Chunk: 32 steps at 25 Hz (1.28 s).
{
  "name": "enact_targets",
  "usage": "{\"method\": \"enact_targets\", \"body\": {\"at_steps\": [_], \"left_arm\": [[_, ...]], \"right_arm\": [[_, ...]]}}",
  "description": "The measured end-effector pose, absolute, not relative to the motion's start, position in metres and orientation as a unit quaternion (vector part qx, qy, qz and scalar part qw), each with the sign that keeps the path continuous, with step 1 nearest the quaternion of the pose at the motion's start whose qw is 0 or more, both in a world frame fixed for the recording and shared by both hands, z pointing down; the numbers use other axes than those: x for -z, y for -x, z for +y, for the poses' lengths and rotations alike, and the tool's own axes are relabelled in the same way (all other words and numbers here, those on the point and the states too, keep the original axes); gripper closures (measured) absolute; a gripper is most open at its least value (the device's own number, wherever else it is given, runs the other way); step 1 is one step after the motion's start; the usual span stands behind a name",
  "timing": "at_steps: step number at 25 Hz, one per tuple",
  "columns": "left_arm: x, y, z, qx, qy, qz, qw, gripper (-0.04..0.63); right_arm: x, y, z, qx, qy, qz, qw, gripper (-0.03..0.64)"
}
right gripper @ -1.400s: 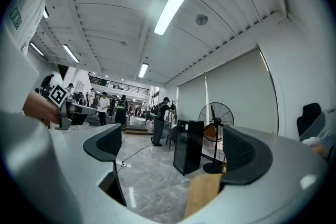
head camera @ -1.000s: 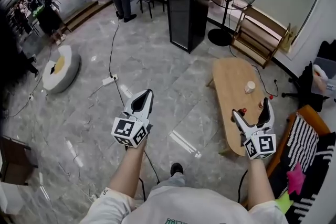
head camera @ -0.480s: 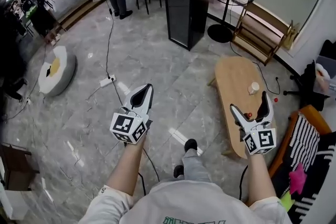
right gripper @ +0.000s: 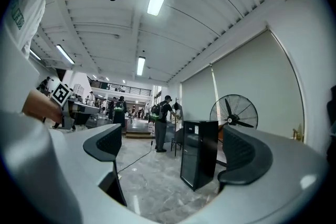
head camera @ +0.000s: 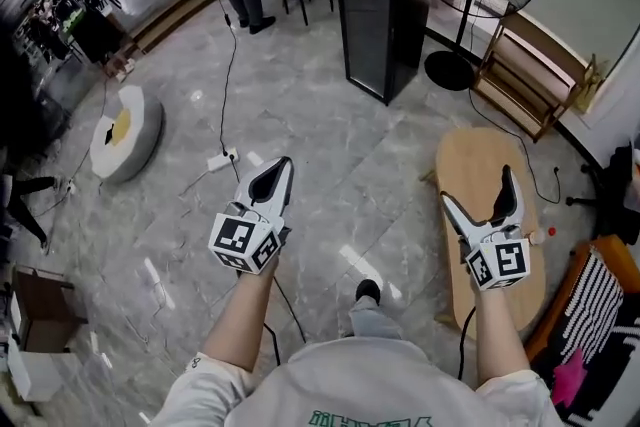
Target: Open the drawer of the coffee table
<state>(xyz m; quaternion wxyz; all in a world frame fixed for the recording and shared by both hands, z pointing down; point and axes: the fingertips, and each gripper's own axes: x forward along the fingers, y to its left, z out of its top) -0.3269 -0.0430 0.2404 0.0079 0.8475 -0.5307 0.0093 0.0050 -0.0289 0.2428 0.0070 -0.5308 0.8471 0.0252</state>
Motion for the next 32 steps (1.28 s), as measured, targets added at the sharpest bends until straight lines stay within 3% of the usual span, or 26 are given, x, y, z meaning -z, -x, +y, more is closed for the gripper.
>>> {"method": "enact_targets", "body": {"at_steps": [15,24,32], "left_arm": [[-0.247,0.346,-0.182,-0.016,-0.84,-0.543,0.01,0.597],[-0.26,0.349,-0.295,0.009,-0.874,-0.485,0.02,0.597],[-0.264,0.384,-0.398,0.003,-0.917,-0.398,0.021,0.597]], "right_arm": [[-0.249,0.02,-0.173,-0.024,0.513,0.858,0.003,0.028],[-0.254,0.025,-0.234,-0.033,0.57,0.821,-0.027,0.028],[-0.242,0.074,-0.293,-0.035,0.635,0.771,-0.034,0.028]]}}
